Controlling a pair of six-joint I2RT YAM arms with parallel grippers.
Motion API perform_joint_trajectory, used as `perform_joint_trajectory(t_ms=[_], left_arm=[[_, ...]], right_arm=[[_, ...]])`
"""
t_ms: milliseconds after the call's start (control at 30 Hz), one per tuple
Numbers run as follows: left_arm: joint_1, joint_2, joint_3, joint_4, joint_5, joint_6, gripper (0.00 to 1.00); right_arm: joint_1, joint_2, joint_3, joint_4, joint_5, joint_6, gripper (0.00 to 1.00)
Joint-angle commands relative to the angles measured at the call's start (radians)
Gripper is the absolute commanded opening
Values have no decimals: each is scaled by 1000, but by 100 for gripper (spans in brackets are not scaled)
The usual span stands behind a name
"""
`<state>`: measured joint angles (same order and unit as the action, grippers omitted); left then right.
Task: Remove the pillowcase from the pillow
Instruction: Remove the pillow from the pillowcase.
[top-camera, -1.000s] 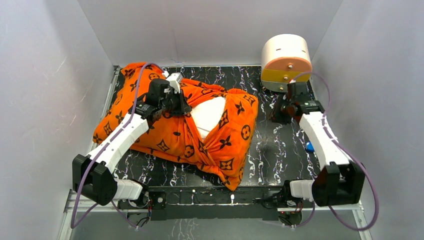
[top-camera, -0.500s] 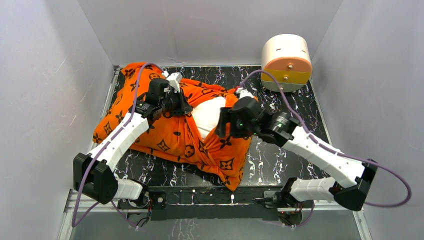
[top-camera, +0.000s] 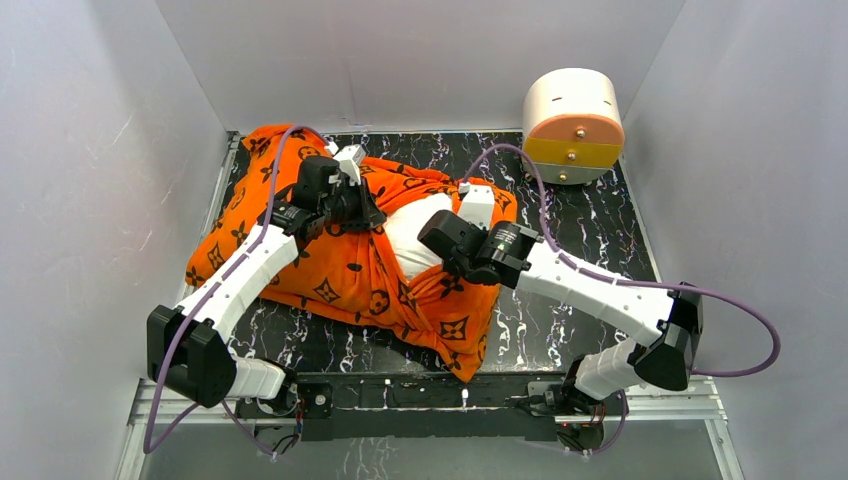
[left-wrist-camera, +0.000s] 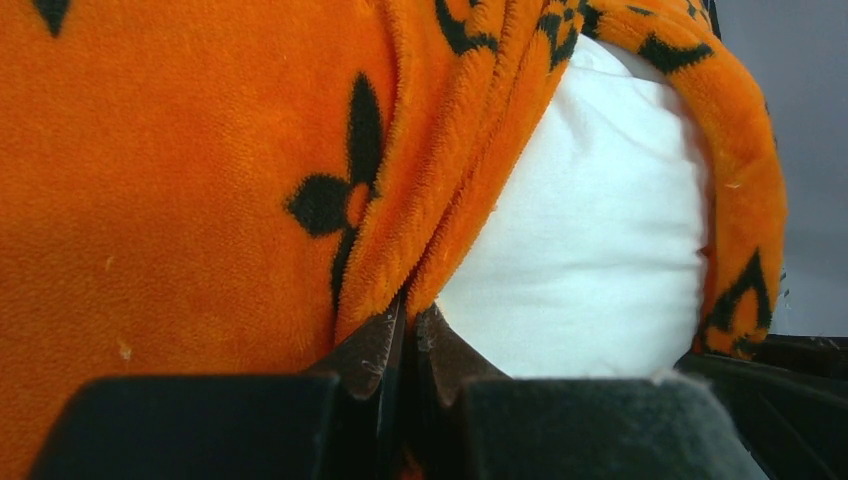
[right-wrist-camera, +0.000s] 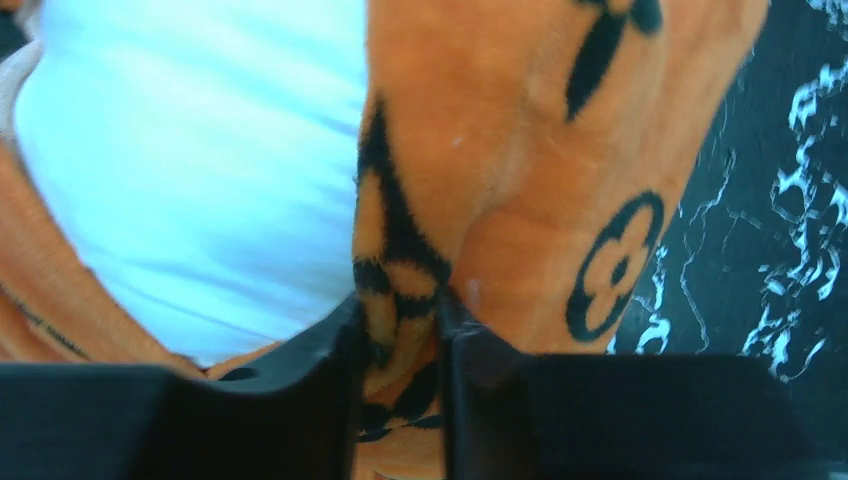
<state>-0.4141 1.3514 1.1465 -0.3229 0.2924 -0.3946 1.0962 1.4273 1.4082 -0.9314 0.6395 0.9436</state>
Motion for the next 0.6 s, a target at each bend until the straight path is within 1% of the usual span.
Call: perform_joint_trajectory(t_ms=[0,67,167,233,367,433,467,500,567], left_arm=[[3,-16,11,-111,-32,24,0],[2,-14,12,-111,-40,25,0],[4,-11,14,-111,-56,28,0],[4,-13,16,-113,-64,33,0],[4,-15,30,-125,-90,39,0],[4,-12,39,-120,-59,46,0],[4,-6,47,-116,-18,54,7],[4,-1,57,-113,31,60,19],[-1,16,90,-123,127,74,50]], right_arm=[[2,-60,-74,-106,123,107,18],[0,-107,-144,-104,121,132,0],[-31,-179,-255,-130,93,180,0],[-70,-234,-343,-114,47,186,0],[-140,-342,-507,-17,-76,178,0],[-150,-375,-579,80,-153,164,0],[-152,-377,-607,132,-202,163,0],[-153,-369,-629,177,-233,162,0],[-154,-335,-655,257,-276,162,0]])
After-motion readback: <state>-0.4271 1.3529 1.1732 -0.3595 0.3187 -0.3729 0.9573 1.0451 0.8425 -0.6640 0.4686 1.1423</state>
